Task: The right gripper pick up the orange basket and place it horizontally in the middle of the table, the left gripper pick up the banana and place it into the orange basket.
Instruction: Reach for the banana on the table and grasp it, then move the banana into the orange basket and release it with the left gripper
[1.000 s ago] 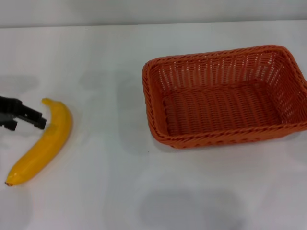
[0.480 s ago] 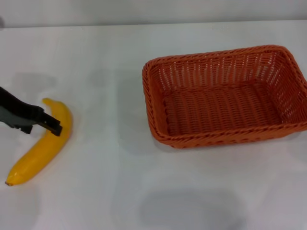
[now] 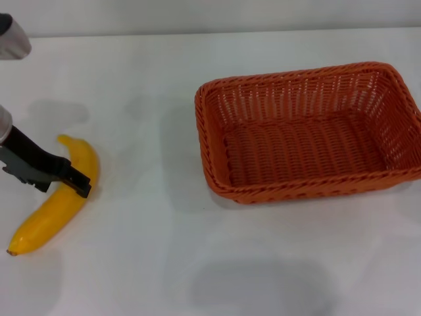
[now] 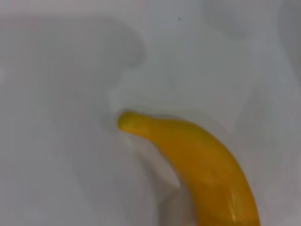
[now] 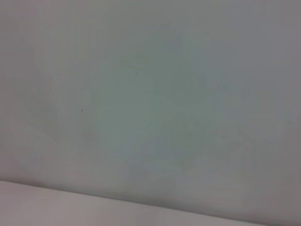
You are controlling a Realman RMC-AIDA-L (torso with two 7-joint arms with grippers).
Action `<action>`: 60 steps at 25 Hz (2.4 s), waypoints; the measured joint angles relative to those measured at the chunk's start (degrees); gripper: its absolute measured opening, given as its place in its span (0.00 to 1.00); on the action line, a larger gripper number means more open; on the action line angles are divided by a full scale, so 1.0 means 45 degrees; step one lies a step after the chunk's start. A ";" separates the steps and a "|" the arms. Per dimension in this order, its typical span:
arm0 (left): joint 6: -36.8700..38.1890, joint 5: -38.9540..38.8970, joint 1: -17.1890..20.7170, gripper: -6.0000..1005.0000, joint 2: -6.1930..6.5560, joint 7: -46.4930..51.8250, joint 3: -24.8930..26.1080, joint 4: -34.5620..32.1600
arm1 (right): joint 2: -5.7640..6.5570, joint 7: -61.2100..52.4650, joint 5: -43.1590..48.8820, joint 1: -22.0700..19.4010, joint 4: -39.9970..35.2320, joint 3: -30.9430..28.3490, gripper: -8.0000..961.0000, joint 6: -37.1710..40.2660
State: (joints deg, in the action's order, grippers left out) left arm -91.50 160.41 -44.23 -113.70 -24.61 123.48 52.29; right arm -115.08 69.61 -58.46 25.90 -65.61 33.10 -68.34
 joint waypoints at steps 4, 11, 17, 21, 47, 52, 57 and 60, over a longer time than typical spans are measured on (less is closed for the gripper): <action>0.0484 0.0034 0.0001 0.86 -0.0106 -0.0050 -0.0006 -0.0371 | 0.0008 -0.0006 0.0000 -0.0010 0.0177 0.0008 0.80 0.0010; 0.0786 0.0060 -0.0002 0.86 -0.0294 -0.0103 -0.0126 -0.0353 | 0.0025 -0.0017 0.0000 -0.0015 0.0287 0.0035 0.80 0.0012; 0.0832 0.0047 -0.0100 0.72 -0.0355 -0.0105 -0.0136 -0.0398 | 0.0028 -0.0055 0.0002 -0.0057 0.0287 0.0040 0.80 -0.0010; 0.0930 -0.0021 -0.0188 0.59 -0.0361 -0.0102 -0.0122 -0.0341 | 0.0029 -0.0058 0.0002 -0.0073 0.0261 0.0020 0.80 -0.0060; -0.0888 -0.0440 -0.6924 0.50 -0.0907 -0.2033 -0.0596 0.0393 | 0.0046 0.0364 -0.0993 -0.0159 0.0200 0.0027 0.80 -0.0126; -0.0015 -0.1923 -0.7008 0.50 -0.1190 -0.1953 -0.2482 0.0303 | 0.0021 0.0594 -0.1338 -0.0258 0.0569 -0.0046 0.80 -0.0110; 0.0928 -0.3226 -0.7028 0.50 -0.1201 -0.2011 -0.3869 0.0305 | 0.0027 0.0894 -0.1587 -0.0279 0.1045 -0.0095 0.80 -0.0095; 0.1293 -0.3899 -0.7018 0.50 -0.1217 -0.2258 -0.4298 0.0268 | 0.0019 0.1028 -0.1651 -0.0203 0.1327 -0.0088 0.80 -0.0006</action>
State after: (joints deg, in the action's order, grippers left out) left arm -85.68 142.86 -75.81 -119.17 -34.77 104.14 53.50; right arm -115.00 74.23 -65.89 24.99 -59.64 32.71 -68.36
